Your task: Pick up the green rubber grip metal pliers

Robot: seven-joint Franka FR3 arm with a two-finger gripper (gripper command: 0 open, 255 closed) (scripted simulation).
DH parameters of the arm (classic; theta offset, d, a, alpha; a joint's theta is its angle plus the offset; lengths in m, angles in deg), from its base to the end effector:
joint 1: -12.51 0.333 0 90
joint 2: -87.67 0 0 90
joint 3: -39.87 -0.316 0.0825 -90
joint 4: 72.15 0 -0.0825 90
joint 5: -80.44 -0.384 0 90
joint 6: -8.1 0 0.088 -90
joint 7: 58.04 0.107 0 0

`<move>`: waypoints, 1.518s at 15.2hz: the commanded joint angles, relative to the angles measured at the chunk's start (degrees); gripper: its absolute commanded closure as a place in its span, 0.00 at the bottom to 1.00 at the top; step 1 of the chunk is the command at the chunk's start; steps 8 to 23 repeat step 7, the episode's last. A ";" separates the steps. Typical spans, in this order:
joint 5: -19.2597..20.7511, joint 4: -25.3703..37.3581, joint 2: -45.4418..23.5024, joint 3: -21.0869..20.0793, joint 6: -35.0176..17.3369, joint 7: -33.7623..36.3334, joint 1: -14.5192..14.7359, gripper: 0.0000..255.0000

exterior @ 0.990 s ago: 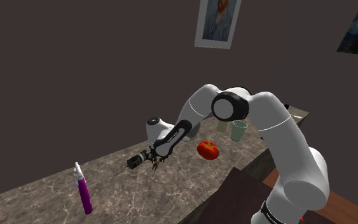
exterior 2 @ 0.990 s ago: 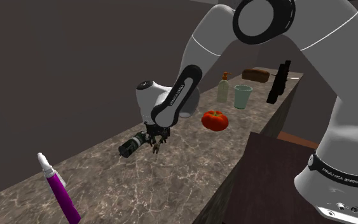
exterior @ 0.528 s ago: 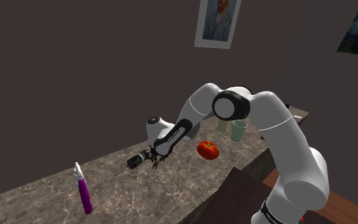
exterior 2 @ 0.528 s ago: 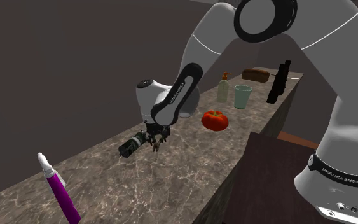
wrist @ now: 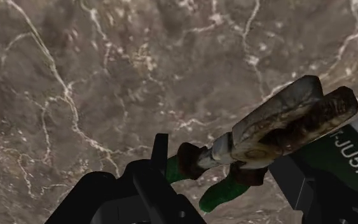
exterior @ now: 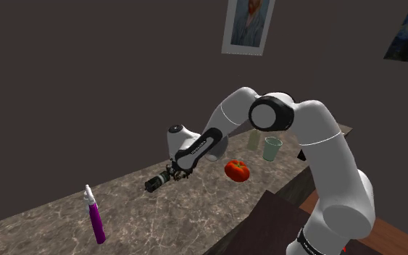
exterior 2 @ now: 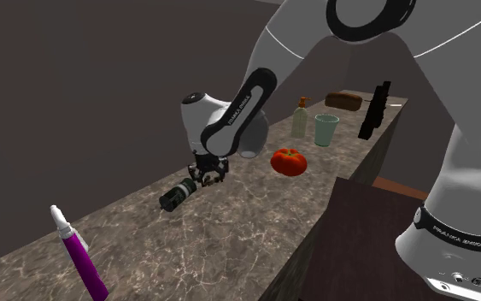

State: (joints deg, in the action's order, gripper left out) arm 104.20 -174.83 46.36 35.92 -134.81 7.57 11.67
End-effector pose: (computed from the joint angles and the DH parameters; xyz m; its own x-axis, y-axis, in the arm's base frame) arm 0.6480 0.0349 0.1459 0.7128 -0.6829 0.1603 -0.7007 -0.7033 0.1197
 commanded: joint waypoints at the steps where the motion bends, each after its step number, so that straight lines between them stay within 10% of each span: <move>1: -0.30 -0.35 1.21 -0.27 0.87 -0.33 -0.14 1.00; 23: -0.95 -1.02 3.76 -0.82 2.72 -1.11 -0.49 1.00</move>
